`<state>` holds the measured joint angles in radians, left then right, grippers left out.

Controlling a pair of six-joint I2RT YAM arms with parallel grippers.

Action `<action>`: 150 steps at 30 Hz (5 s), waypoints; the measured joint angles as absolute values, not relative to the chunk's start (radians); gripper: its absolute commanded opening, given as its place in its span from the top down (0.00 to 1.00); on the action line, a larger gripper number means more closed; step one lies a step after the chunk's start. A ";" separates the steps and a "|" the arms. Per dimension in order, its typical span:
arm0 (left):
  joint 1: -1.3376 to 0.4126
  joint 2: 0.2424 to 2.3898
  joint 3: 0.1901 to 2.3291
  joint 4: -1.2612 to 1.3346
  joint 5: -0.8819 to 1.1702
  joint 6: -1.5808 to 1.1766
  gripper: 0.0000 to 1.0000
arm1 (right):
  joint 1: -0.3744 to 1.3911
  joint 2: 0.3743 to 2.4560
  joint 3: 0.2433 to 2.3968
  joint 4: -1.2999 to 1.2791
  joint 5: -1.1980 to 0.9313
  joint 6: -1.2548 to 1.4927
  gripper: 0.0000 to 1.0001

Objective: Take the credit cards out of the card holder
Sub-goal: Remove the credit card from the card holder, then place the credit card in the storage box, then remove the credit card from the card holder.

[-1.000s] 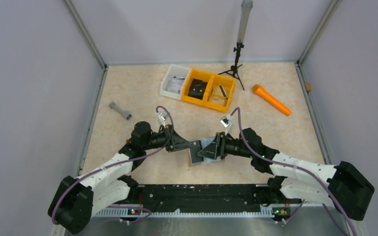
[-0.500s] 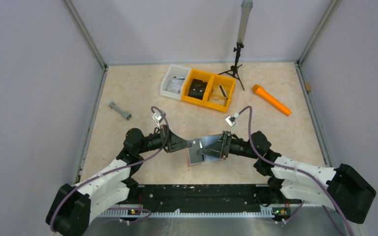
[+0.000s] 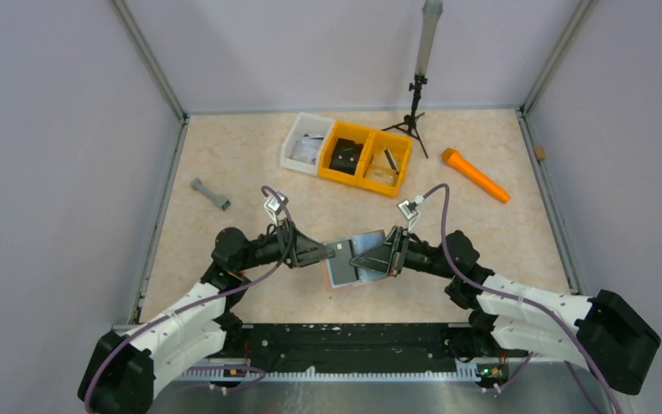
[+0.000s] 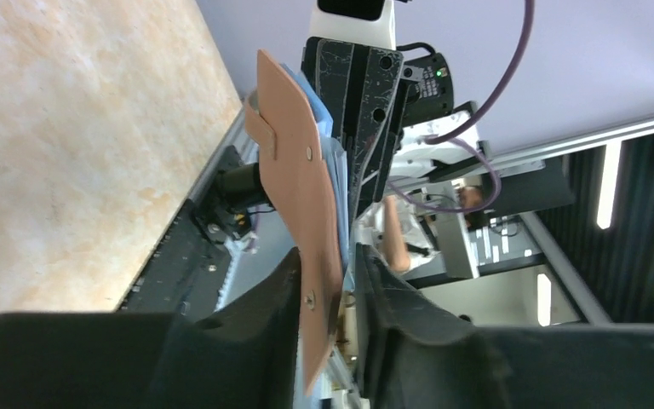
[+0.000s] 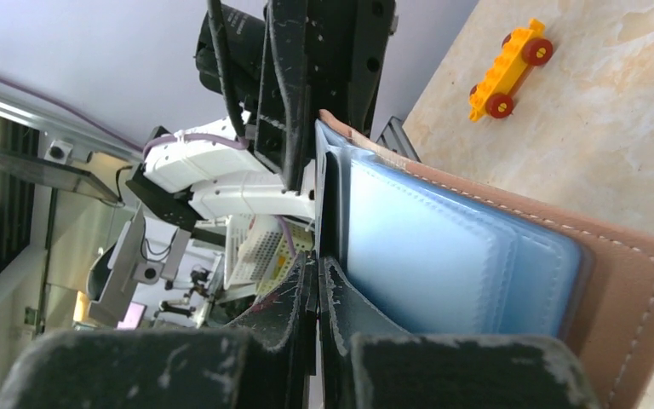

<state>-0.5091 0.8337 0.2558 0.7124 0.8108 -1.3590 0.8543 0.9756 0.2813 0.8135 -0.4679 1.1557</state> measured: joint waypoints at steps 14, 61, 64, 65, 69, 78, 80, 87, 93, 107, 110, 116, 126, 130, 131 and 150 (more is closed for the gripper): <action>-0.527 0.854 0.260 0.725 0.863 -1.353 0.94 | 0.854 0.939 0.281 0.763 -0.417 1.143 1.00; -0.408 0.788 0.586 -0.426 0.508 -0.758 1.00 | 0.589 1.254 0.982 -0.080 -0.259 0.281 1.00; -0.395 0.817 0.587 -0.455 0.507 -0.735 1.00 | 0.589 1.384 1.110 -0.123 -0.211 0.169 1.00; -0.393 0.824 0.587 -0.459 0.508 -0.730 1.00 | 0.593 1.425 1.151 -0.129 -0.190 0.126 1.00; -0.388 0.836 0.587 -0.472 0.508 -0.715 1.00 | 0.606 1.545 1.248 -0.099 -0.094 -0.031 1.00; -0.374 0.876 0.587 -0.466 0.527 -0.704 1.00 | 0.635 1.816 1.404 0.104 0.192 -0.229 1.00; -0.370 0.884 0.587 -0.463 0.530 -0.703 1.00 | 0.640 1.878 1.443 0.138 0.237 -0.268 1.00; -0.354 0.899 0.587 -0.455 0.537 -0.700 1.00 | 0.681 2.060 1.556 0.232 0.357 -0.402 1.00; -0.346 0.912 0.587 -0.443 0.547 -0.699 1.00 | 0.712 2.159 1.576 0.318 0.440 -0.514 1.00; -0.334 0.915 0.570 -0.411 0.572 -0.699 1.00 | 0.720 2.212 1.512 0.449 0.465 -0.771 0.66; -0.332 0.915 0.570 -0.411 0.579 -0.699 1.00 | 0.720 2.212 1.511 0.451 0.455 -0.777 0.58; -0.329 0.915 0.566 -0.412 0.580 -0.696 1.00 | 0.726 2.161 1.464 0.411 0.419 -0.717 0.55; -0.329 0.950 0.558 -0.411 0.603 -0.682 0.89 | 0.736 1.729 1.269 0.182 0.243 -0.343 0.44; -0.329 0.952 0.545 -0.408 0.610 -0.682 0.93 | 0.739 1.559 1.192 0.081 0.093 -0.113 0.42; -0.329 0.954 0.541 -0.406 0.611 -0.681 0.94 | 0.743 1.511 1.145 0.072 0.051 -0.051 0.42; -0.418 1.111 0.488 -0.368 0.533 -0.678 0.86 | 1.072 1.277 0.580 0.093 -0.027 0.496 0.64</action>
